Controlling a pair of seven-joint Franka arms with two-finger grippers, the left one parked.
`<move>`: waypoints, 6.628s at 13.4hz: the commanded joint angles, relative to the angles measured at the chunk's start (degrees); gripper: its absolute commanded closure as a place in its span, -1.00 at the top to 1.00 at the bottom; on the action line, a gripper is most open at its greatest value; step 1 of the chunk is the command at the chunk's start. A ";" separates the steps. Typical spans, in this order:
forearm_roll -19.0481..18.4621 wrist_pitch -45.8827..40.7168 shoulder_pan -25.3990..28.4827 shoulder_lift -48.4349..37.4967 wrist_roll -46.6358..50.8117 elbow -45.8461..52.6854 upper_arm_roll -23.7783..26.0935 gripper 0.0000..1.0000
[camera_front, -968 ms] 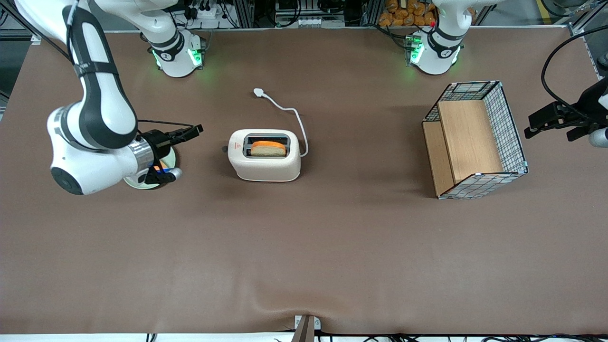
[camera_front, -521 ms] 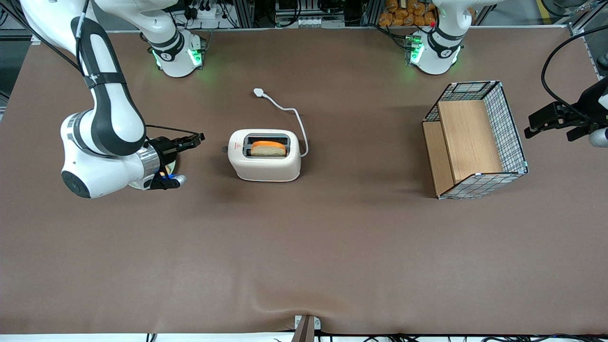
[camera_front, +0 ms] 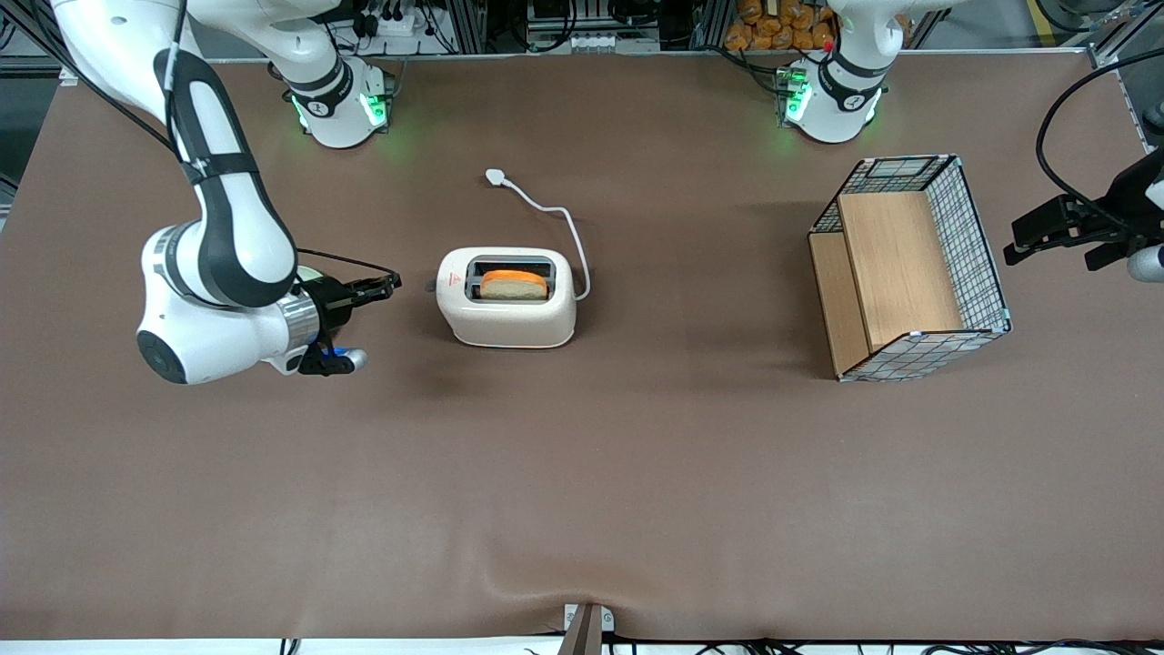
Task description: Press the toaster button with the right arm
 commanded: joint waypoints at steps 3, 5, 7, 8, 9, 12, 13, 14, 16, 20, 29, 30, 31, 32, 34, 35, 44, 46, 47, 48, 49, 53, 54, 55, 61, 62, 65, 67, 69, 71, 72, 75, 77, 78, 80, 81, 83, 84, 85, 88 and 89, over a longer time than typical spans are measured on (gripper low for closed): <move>4.53 3.08 0.34 0.45 -4.46 -3.05 -0.39 -1.00; 6.30 4.67 0.51 0.45 -5.53 -5.34 -0.39 -1.00; 6.83 5.11 0.60 0.45 -5.62 -6.13 -0.39 -1.00; 8.57 5.20 0.60 0.45 -5.62 -6.57 -0.39 -1.00; 10.41 5.38 0.60 0.45 -5.71 -7.71 -0.39 -1.00; 10.96 6.34 0.78 0.53 -5.71 -8.60 -0.39 -1.00; 10.96 6.52 0.78 0.53 -5.80 -8.68 -0.39 -1.00; 10.96 6.52 0.78 0.62 -6.06 -8.69 -0.39 -1.00; 11.05 6.61 0.78 1.06 -6.32 -8.69 -0.39 -1.00; 11.05 7.05 0.78 1.76 -6.59 -8.69 -0.39 -1.00; 10.96 7.92 0.95 3.08 -6.59 -8.69 -0.39 -1.00; 10.96 8.10 0.95 3.26 -6.68 -8.69 -0.39 -1.00; 11.05 8.10 0.95 3.52 -6.68 -8.69 -0.39 -1.00; 11.05 8.28 0.95 3.78 -6.94 -8.60 -0.39 -1.00; 11.05 8.80 0.95 4.57 -8.69 -8.69 -0.39 -1.00; 11.05 8.89 0.87 4.92 -8.96 -8.69 -0.39 -1.00; 11.05 10.91 0.69 7.65 -11.33 -8.60 -0.39 -1.00; 11.22 11.18 0.69 8.18 -12.21 -8.60 -0.39 -1.00; 11.22 11.44 0.69 8.44 -12.39 -8.60 -0.39 -1.00; 11.31 11.70 0.69 8.97 -12.48 -8.60 -0.39 -1.00; 11.31 11.97 0.69 9.14 -12.56 -8.60 -0.39 -1.00; 11.31 13.19 0.87 10.64 -12.92 -8.51 -0.39 -1.00; 11.40 13.37 1.04 11.08 -12.92 -8.42 -0.30 -1.00; 11.40 13.55 1.04 11.25 -12.92 -8.42 -0.30 -1.00; 11.49 13.02 1.04 11.08 -12.74 -7.98 -0.39 -0.95; 11.49 12.85 0.96 11.08 -12.31 -7.89 -0.39 -0.92; 11.40 10.23 0.87 10.47 -11.34 -6.41 -0.39 -0.85; 11.31 7.76 0.78 10.29 -9.76 -4.65 -0.48 -0.84; 11.31 6.96 0.60 9.41 -8.96 -4.20 -0.57 -0.84; 10.79 6.00 0.52 8.53 -7.30 -3.07 -0.65 -0.83; 10.61 4.51 0.43 8.53 -6.60 -1.49 -0.74 -0.79; 8.69 0.21 -0.89 8.88 -2.92 4.30 -1.27 -0.21; 7.27 -1.48 -1.24 8.97 1.04 7.56 -1.36 0.45; 7.10 -1.65 -1.33 8.80 1.32 8.18 -1.36 0.92; 7.01 -1.65 -2.64 8.71 1.32 9.85 -1.45 1.00; 6.57 -1.74 -3.00 8.71 1.32 10.56 -1.45 1.00; 4.64 -1.65 -3.35 8.71 1.23 12.31 -1.45 1.00; 3.24 -1.57 -3.26 8.62 1.06 13.28 -1.45 1.00; 1.14 -1.57 -3.35 8.62 0.97 15.03 -1.45 1.00; -5.54 -0.95 -3.18 7.92 0.53 19.17 -1.36 1.00; -8.61 -0.69 -3.09 7.05 0.36 19.44 -1.27 1.00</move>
